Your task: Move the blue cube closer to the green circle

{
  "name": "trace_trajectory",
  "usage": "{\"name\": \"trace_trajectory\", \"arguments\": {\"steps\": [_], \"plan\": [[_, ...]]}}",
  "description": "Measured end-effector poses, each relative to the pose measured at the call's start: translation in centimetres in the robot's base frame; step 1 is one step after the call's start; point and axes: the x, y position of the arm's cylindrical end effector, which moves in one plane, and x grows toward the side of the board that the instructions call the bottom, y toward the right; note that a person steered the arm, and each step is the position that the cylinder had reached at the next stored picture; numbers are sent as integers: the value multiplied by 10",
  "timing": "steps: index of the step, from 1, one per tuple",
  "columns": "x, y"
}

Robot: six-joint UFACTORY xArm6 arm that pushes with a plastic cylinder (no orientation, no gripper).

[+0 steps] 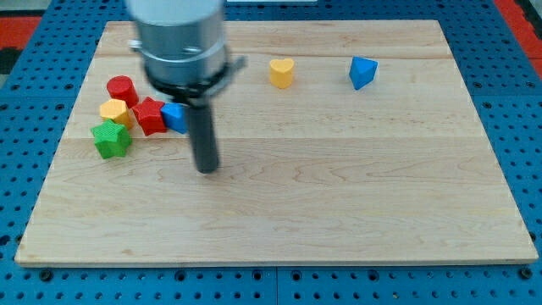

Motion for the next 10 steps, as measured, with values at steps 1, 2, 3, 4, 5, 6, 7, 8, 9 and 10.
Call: {"name": "trace_trajectory", "arguments": {"steps": [1, 2, 3, 4, 5, 6, 7, 8, 9, 10], "plan": [[-49, -19], [-84, -46], [-103, -48], [-109, -71], [-140, -76], [-149, -43], [-146, -59], [-151, -111], [-201, -88], [-205, -50]]}}
